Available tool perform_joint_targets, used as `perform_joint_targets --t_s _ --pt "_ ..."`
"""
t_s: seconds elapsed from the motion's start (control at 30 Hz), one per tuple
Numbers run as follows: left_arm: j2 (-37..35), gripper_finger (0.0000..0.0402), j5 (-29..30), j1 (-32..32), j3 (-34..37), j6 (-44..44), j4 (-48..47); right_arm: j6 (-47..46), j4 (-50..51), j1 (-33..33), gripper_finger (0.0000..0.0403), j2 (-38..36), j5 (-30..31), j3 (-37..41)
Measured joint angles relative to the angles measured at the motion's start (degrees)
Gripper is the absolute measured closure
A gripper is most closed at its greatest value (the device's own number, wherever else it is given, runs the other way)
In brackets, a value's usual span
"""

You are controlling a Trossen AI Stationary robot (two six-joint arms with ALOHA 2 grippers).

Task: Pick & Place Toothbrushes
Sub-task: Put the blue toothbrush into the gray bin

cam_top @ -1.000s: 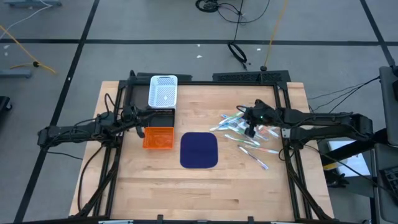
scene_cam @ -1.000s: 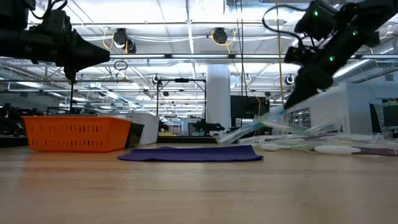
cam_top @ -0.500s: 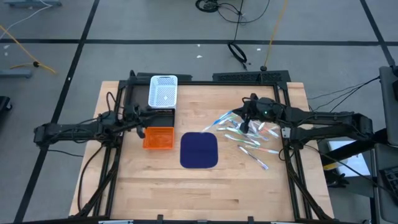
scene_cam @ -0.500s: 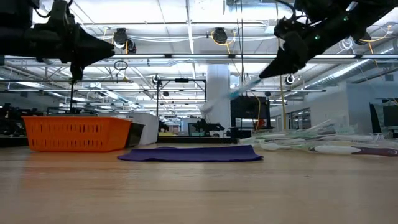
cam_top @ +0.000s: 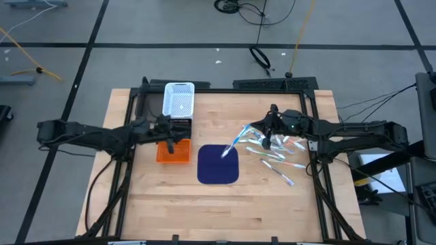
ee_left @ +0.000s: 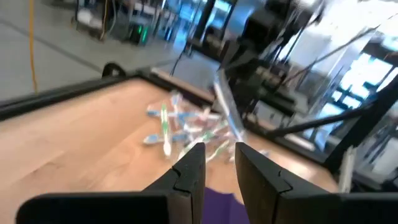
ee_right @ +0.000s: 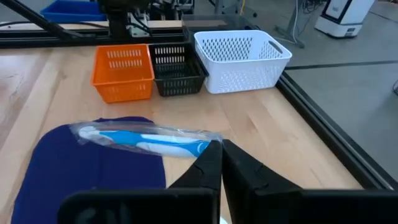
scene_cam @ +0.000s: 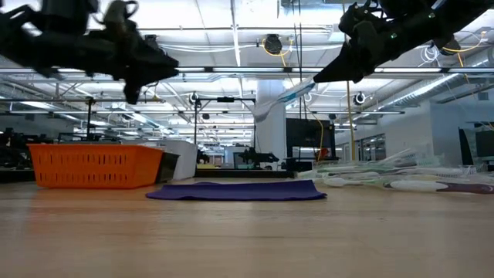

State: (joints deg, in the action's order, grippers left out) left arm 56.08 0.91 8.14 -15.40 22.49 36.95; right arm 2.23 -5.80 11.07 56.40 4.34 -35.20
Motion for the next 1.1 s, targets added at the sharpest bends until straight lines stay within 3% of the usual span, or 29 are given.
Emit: perform_joint_targets --t_s 0.17,0.57,0.9,1.1 --pt "12.15 0.0314 -0.12 0.04 -11.89 -1.58 -8.54 -0.40 0.00 -0.65 0.0403 0.00 0.06 0.00" --pt "34.74 0.0309 -12.47 0.04 -38.52 -8.07 -26.03 0.06 0.03 -2.62 0.0403 0.00 0.07 0.00" --pt "44.53 0.0193 -15.99 -0.06 -50.93 -7.13 -35.55 0.77 0.31 -2.56 0.0403 0.00 0.35 0.00" --pt "45.87 0.0157 -16.13 -0.46 -52.69 -5.66 -35.40 1.85 0.43 -2.57 0.0403 0.00 1.16 0.02"
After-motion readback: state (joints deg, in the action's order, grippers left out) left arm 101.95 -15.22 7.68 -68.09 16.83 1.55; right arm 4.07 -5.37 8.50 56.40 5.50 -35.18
